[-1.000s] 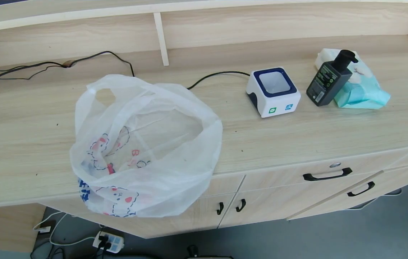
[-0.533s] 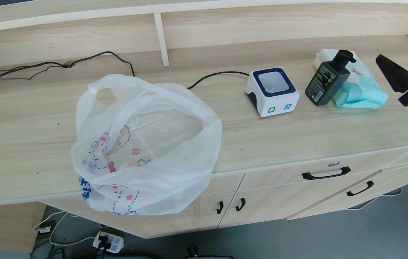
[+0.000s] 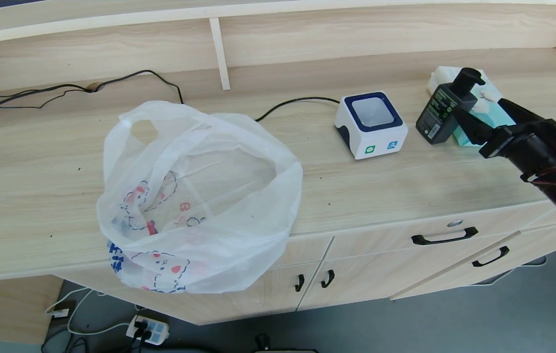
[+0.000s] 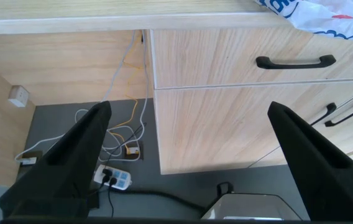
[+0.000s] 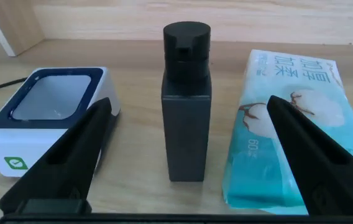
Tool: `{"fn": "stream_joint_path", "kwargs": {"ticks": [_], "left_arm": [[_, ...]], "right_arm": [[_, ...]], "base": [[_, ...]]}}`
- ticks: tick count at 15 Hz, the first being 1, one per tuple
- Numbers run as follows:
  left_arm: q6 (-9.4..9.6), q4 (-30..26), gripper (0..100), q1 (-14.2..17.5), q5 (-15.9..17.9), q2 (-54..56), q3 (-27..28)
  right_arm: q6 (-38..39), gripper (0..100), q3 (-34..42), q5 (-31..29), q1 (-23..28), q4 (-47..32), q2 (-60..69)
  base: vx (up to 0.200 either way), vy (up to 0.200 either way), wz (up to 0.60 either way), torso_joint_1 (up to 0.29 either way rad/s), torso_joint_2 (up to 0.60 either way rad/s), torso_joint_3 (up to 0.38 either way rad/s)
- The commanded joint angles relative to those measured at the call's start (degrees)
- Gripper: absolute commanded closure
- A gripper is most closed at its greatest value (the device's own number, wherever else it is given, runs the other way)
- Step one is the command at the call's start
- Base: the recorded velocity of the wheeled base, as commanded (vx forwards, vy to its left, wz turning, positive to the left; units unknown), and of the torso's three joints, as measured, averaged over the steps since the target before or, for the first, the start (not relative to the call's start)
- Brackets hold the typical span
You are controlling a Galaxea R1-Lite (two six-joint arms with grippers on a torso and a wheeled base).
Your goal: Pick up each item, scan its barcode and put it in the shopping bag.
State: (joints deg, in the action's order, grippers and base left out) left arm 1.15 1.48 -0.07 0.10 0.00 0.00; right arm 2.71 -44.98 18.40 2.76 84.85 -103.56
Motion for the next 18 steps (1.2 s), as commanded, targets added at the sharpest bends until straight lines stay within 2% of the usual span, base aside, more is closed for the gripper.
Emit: {"fn": "stream_joint_path", "kwargs": {"ticks": [1, 5, 12, 17, 18], "left_arm": [[0.00, 0.02, 0, -0.01, -0.01, -0.09, 0.00], [0.00, 0.02, 0, -0.01, -0.01, -0.09, 0.00], [0.08, 0.02, 0, -0.01, -0.01, -0.09, 0.00], [0.08, 0.11, 0, -0.01, -0.01, -0.09, 0.00], [0.08, 0.11, 0, -0.01, -0.01, -0.09, 0.00]], "right_arm": [[-1.74, 0, -3.18, 2.26, -0.12, -0.03, -3.14], [-1.92, 0, -10.30, 3.23, -0.21, -0.03, -8.15], [-2.00, 0, -16.19, 2.79, -0.21, -0.38, -14.21], [-1.92, 0, -21.11, 1.38, -1.44, -3.64, -16.50], [-1.92, 100, -21.64, 1.38, -1.44, -3.64, -16.94]], "base": [[0.000, 0.000, 0.00, 0.000, 0.00, 0.000], [0.000, 0.000, 0.00, 0.000, 0.00, 0.000], [0.000, 0.000, 0.00, 0.000, 0.00, 0.000], [0.000, 0.000, 0.00, 0.000, 0.00, 0.000], [0.000, 0.000, 0.00, 0.000, 0.00, 0.000]]}}
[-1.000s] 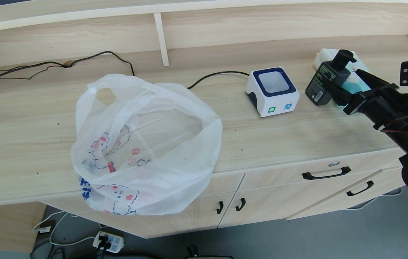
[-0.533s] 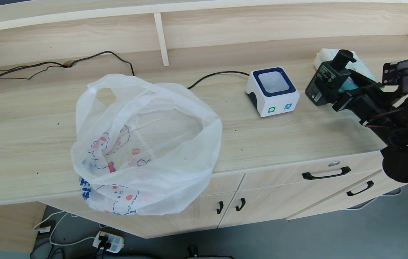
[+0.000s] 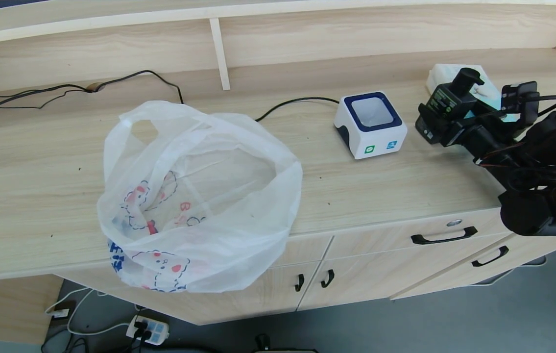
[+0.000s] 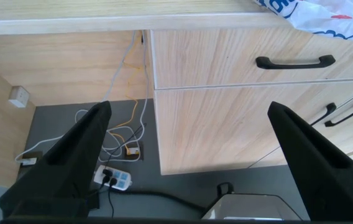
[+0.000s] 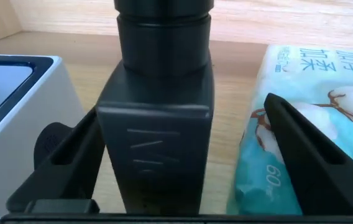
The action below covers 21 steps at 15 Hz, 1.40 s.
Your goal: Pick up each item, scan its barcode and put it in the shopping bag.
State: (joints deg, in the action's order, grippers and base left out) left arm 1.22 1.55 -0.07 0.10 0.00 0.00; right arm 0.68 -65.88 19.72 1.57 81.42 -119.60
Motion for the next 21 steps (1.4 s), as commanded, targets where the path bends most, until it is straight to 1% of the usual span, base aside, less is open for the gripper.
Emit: {"fn": "stream_joint_path", "kwargs": {"ticks": [1, 8, 10, 12, 13, 15, 16, 17, 18, 19, 21], "left_arm": [[0.01, 0.03, 0, -0.01, -0.01, -0.09, 0.00], [0.01, -0.05, 0, -0.01, -0.01, -0.09, 0.00], [0.01, -0.05, 0, -0.01, -0.01, -0.09, 0.00], [0.10, -0.05, 0, -0.01, -0.01, -0.09, 0.00], [0.10, -0.05, 0, -0.01, -0.01, -0.09, 0.00], [-0.08, -0.05, 0, -0.01, -0.01, -0.09, 0.00], [-0.08, -0.05, 0, -0.01, -0.01, -0.09, 0.00], [0.01, -0.05, 0, -0.01, -0.01, -0.09, 0.00], [0.10, -0.14, 0, -0.01, -0.01, -0.09, 0.00], [0.10, -0.14, 0, -0.01, -0.01, -0.09, 0.00], [0.10, -0.14, 0, -0.01, -0.01, -0.09, 0.00]], "right_arm": [[0.02, 100, -2.33, 0.05, -0.34, -0.30, -1.34], [-0.24, 100, -2.24, -0.39, -0.34, 0.32, 0.60], [-0.24, 100, -1.01, -1.53, -0.69, 0.41, 3.32], [-1.03, 100, 1.72, -1.79, -2.63, 0.84, 7.19], [-2.79, 100, 4.79, -1.71, -3.33, 1.90, 9.83], [-4.11, 100, 13.50, -1.79, -5.79, 4.18, 15.89], [-4.73, 100, 21.84, -2.59, -9.22, 4.45, 21.43], [-4.73, 100, 23.16, -2.76, -9.75, 4.54, 22.31], [-4.29, 100, 28.96, -4.34, -13.09, 5.24, 26.09], [-1.03, 100, 34.24, -6.37, -16.78, 5.77, 30.57], [2.57, 100, 36.61, -6.98, -19.06, 5.50, 33.21]], "base": [[0.000, 0.000, 0.00, 0.000, 0.00, 0.000], [0.000, 0.000, 0.00, 0.000, 0.00, 0.000], [0.000, 0.000, 0.00, 0.000, 0.00, 0.000], [0.000, 0.000, 0.00, 0.000, 0.00, 0.000], [0.000, 0.000, 0.00, 0.000, 0.00, 0.000], [0.000, 0.000, 0.00, 0.000, 0.00, 0.000], [0.000, 0.000, 0.00, 0.000, 0.00, 0.000], [0.000, 0.000, 0.00, 0.000, 0.00, 0.000], [0.000, 0.000, 0.00, 0.000, 0.00, 0.000], [0.000, 0.000, 0.00, 0.000, 0.00, 0.000], [0.000, 0.000, 0.00, 0.000, 0.00, 0.000]]}}
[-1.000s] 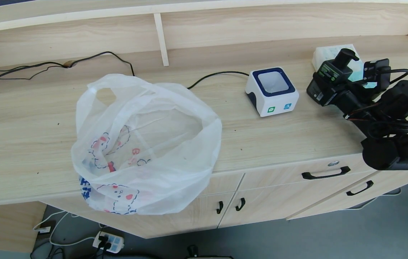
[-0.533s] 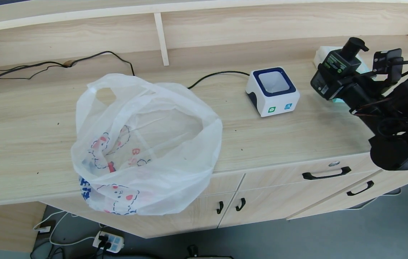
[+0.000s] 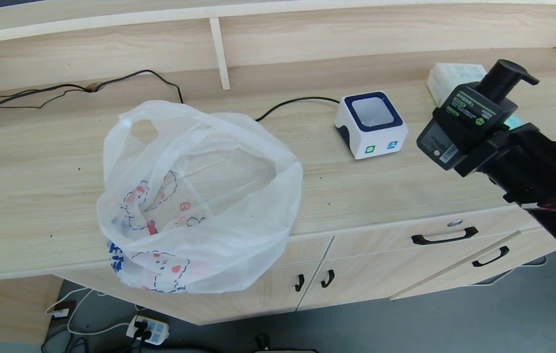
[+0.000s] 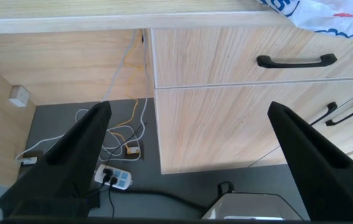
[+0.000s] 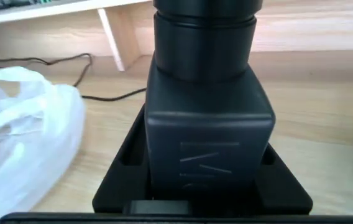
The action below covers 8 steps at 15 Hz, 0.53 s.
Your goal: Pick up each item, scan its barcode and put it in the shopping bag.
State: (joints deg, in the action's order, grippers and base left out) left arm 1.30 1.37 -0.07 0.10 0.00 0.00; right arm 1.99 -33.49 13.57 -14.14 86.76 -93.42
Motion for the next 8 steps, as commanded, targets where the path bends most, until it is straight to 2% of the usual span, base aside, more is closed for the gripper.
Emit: {"fn": "stream_joint_path", "kwargs": {"ticks": [1, 3, 5, 8], "left_arm": [[0.10, 0.04, 0, -0.01, -0.01, -0.09, 0.00], [0.10, 0.04, 0, -0.01, -0.01, -0.09, 0.00], [0.10, 0.04, 0, -0.01, -0.01, -0.09, 0.00], [0.37, 0.13, 0, -0.01, -0.01, -0.09, 0.00]], "right_arm": [[5.66, 100, 4.92, -0.82, -7.04, -0.19, 8.25], [13.04, 100, 3.78, -0.30, -10.29, -0.10, 7.64], [26.05, 100, 4.04, 0.32, -16.97, 0.16, 9.13], [28.95, 100, -0.61, 7.00, -22.60, -0.19, 8.51]], "base": [[0.000, 0.000, 0.00, 0.000, 0.00, 0.000], [0.000, 0.000, 0.00, 0.000, 0.00, 0.000], [0.000, 0.000, 0.00, 0.000, 0.00, 0.000], [0.000, 0.000, 0.00, 0.000, 0.00, 0.000]]}}
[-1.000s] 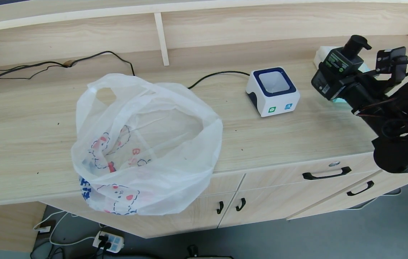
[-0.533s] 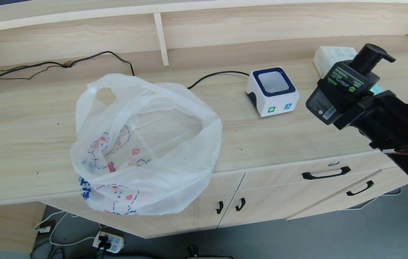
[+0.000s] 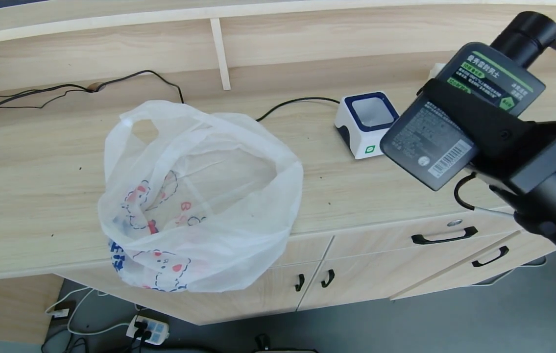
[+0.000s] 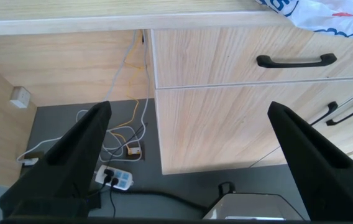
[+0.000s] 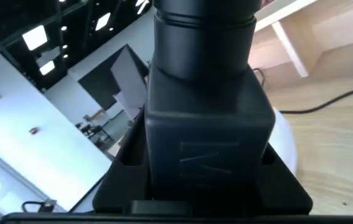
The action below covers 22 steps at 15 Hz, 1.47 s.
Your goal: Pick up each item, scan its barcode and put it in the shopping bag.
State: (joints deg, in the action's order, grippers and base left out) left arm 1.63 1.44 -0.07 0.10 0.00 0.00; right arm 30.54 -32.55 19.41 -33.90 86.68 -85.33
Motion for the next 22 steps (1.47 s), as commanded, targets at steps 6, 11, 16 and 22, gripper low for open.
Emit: {"fn": "stream_joint_path", "kwargs": {"ticks": [6, 11, 16, 22], "left_arm": [[0.04, 0.06, 0, -0.01, -0.01, -0.09, 0.00], [0.56, 0.06, 0, -0.01, -0.01, -0.09, 0.00], [2.23, 0.06, 0, -0.01, -0.01, -0.09, 0.00], [2.06, 0.06, 0, -0.01, -0.01, -0.09, 0.00]], "right_arm": [[-1.97, 100, 1.26, 1.60, -20.06, -0.10, 1.13], [-2.24, 100, -2.08, 1.51, -24.72, -0.19, -2.38], [0.14, 100, -7.00, -0.60, -22.35, -0.19, -4.93], [-14.98, 100, -7.09, -2.62, -8.99, -1.07, -8.27]], "base": [[0.000, 0.000, 0.00, 0.000, 0.00, 0.000], [0.000, 0.000, 0.00, 0.000, 0.00, 0.000], [0.000, 0.000, 0.00, 0.000, 0.00, 0.000], [0.000, 0.000, 0.00, 0.000, 0.00, 0.000]]}}
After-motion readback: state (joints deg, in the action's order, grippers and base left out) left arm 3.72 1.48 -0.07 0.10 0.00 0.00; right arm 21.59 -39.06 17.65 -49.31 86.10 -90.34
